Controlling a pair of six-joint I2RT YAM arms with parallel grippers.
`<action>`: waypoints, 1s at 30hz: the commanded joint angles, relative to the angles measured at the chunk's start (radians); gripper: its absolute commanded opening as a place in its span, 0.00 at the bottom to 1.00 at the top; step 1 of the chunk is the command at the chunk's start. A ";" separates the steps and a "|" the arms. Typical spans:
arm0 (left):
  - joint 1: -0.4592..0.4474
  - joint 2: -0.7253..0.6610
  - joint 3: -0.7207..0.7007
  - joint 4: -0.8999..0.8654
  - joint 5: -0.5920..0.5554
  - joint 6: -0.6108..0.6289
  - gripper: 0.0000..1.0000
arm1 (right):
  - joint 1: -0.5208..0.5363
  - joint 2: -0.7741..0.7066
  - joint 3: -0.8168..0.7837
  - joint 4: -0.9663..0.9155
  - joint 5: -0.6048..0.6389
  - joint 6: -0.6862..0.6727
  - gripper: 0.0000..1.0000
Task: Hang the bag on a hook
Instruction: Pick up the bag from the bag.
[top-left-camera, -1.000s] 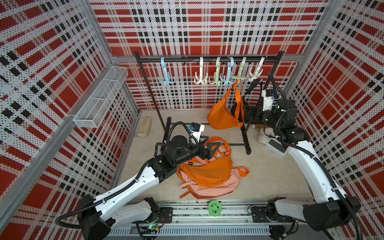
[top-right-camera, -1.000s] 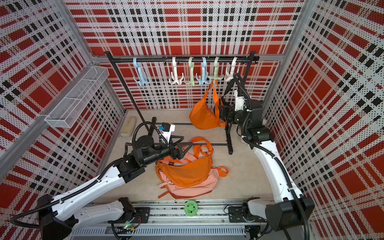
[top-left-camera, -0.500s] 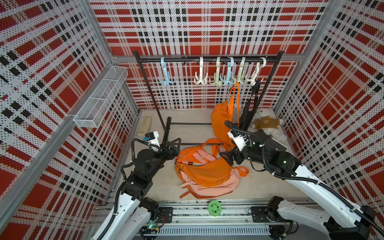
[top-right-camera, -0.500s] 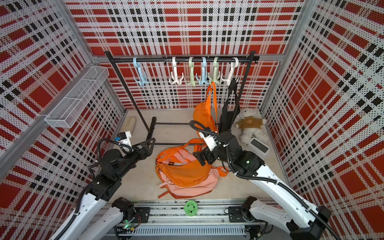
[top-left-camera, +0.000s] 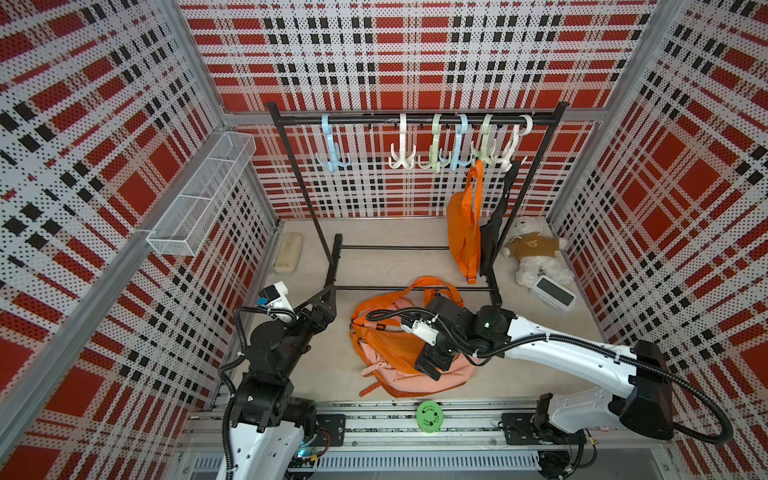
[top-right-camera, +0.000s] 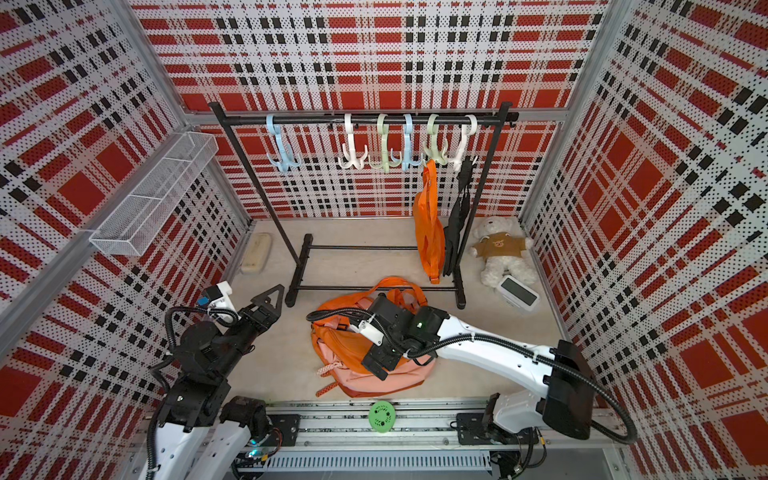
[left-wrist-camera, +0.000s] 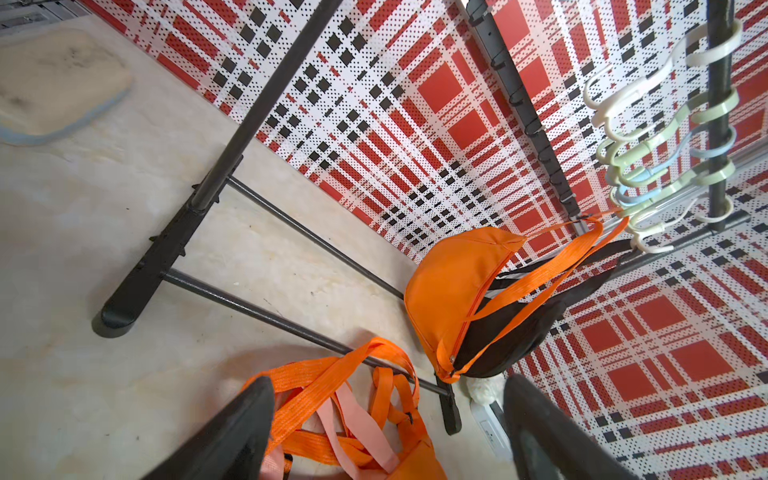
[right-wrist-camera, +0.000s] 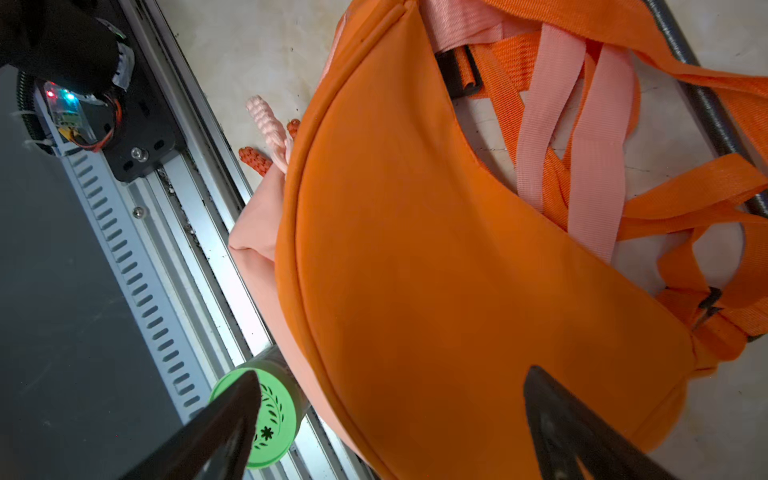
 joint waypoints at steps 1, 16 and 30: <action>0.007 -0.020 0.023 -0.028 0.010 0.006 0.88 | 0.023 0.034 0.032 -0.008 0.017 -0.015 1.00; 0.006 -0.040 0.085 -0.037 0.032 0.021 0.89 | 0.030 0.035 0.003 0.042 0.010 0.006 0.05; -0.268 0.039 0.098 0.031 0.001 -0.063 1.00 | -0.162 -0.324 -0.103 0.370 0.064 0.156 0.00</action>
